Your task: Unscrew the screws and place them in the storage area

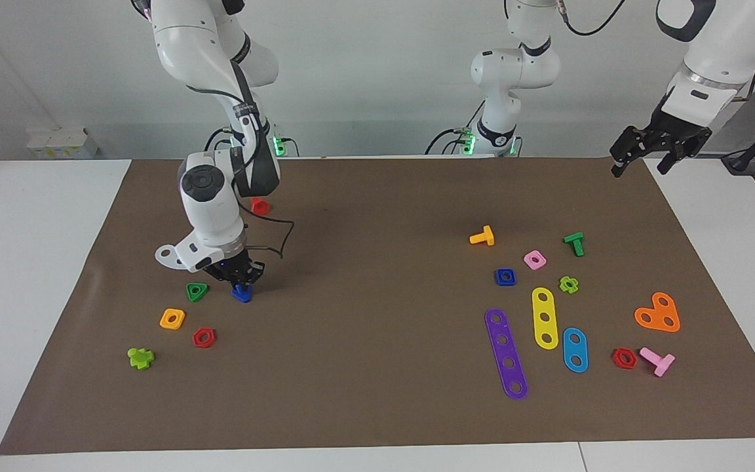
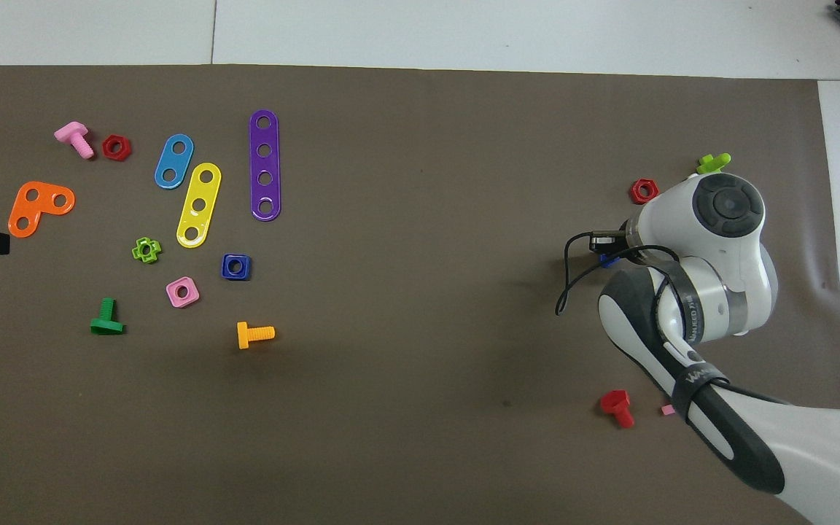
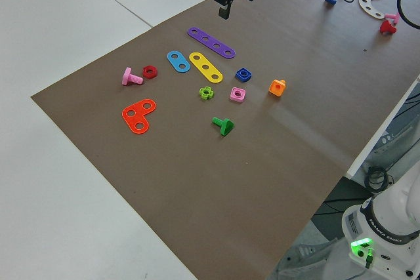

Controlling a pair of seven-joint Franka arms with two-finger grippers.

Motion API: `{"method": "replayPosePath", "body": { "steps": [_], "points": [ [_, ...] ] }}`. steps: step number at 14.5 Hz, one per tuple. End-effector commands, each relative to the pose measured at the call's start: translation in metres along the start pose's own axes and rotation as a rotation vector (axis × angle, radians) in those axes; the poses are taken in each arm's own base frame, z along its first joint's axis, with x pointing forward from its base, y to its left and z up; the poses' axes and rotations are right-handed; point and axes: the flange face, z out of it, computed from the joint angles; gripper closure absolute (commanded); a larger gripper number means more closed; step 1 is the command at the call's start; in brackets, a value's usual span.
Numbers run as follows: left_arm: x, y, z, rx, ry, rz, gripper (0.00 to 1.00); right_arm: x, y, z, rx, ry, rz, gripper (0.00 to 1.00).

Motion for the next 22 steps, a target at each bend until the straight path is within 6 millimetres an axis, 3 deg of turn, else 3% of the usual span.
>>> {"method": "replayPosePath", "body": {
  "steps": [1,3,5,11,14,16,20,22],
  "points": [
    [-0.01,-0.011,-0.002,0.014,0.005,-0.017,0.0,-0.006,0.007,0.002,0.008,0.003,-0.011,0.07],
    [-0.01,-0.011,-0.002,0.013,0.005,-0.017,0.0,0.0,0.007,-0.009,0.011,0.02,-0.003,0.02],
    [-0.01,-0.01,-0.002,0.013,0.005,-0.014,0.0,0.007,0.011,-0.044,0.015,0.066,0.009,0.01],
    [-0.01,-0.01,-0.002,0.013,0.005,-0.016,0.0,-0.002,0.037,-0.183,0.058,0.09,0.085,0.0],
    [-0.01,-0.011,-0.002,0.014,0.005,-0.017,0.0,-0.002,0.042,-0.254,0.05,0.069,0.091,0.0],
    [-0.01,-0.01,-0.002,0.013,0.005,-0.016,0.0,-0.004,0.042,-0.292,0.051,0.047,0.09,0.0],
    [-0.01,-0.01,-0.002,0.013,0.005,-0.016,0.0,-0.013,0.048,-0.328,0.069,0.026,0.065,0.0],
    [-0.01,-0.01,-0.002,0.013,0.005,-0.016,0.0,-0.018,0.051,-0.332,0.064,0.001,0.026,0.0]
  ]
}}
